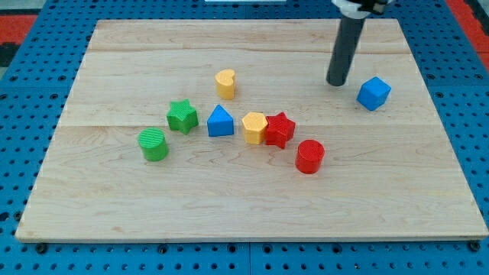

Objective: Push the red circle closer to the red star

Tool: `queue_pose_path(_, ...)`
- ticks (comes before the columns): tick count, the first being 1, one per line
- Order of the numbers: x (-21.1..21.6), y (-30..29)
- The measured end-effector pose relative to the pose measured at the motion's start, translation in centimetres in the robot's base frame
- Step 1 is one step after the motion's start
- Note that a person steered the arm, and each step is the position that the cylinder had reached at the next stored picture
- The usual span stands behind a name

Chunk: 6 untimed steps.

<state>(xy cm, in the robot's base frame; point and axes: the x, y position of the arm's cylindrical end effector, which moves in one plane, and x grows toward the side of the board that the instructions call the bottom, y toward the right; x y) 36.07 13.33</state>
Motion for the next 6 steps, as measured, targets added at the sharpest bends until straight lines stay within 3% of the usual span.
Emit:
queue_pose_path(1,5.2,1.2)
queue_pose_path(2,11.7,6.2)
queue_pose_path(3,18.1,0.2)
queue_pose_path(4,12.1,-8.3)
queue_pose_path(5,6.8,-10.3)
queue_pose_path(6,4.4,-10.4)
